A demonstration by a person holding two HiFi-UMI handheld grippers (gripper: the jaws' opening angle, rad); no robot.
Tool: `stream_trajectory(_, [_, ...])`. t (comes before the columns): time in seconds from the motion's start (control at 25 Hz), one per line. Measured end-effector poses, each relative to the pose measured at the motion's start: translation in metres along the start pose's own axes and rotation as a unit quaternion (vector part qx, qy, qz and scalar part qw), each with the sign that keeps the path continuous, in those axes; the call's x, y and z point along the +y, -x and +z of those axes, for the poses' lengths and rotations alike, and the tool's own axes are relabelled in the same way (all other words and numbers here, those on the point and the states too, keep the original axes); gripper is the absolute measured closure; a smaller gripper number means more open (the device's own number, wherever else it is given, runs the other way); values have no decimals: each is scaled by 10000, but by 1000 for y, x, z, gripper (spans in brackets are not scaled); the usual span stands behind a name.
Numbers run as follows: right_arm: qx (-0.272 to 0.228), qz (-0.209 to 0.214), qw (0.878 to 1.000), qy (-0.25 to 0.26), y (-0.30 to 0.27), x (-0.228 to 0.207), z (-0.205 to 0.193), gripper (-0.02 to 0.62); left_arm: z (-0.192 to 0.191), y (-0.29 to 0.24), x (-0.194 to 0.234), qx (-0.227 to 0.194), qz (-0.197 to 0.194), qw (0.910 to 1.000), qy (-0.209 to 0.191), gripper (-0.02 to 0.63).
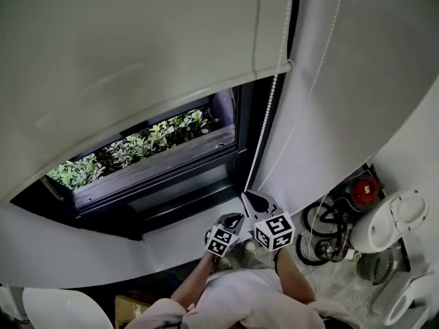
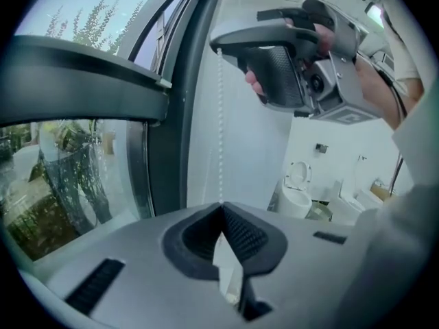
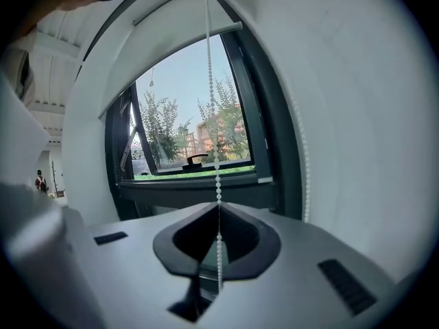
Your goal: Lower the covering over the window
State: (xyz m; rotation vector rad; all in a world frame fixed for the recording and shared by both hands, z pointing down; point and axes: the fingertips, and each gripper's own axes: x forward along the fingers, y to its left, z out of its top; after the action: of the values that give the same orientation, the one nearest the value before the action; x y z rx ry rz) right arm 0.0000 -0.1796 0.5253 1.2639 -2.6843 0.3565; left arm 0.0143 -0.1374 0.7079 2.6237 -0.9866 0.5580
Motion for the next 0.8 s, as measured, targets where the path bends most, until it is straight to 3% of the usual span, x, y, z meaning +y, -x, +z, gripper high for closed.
stream_trajectory(0.24, [2,7,10000,-95,-1,-3,-18,594,-19,1,3,-137,-3,9995,298,591])
stream_trajectory(0.4, [-18,30,9999,-96,1,-7,-16,594,-10,15,2,-235,68,9991,336,589])
stream_trajectory(0.56, [-28,59,9999,-91,2,-8,-16,594,27,42,3,-604,92,9976,329,572])
stream_trajectory(0.64, [-31,72,9999,-89,3,-8,-17,594,55,59,5,-867,104,9958,287,531])
stream_trajectory(0.8, [-30,95,9999,-83,4,-9,-16,594,124,93,12,-1437,197,9894,31,528])
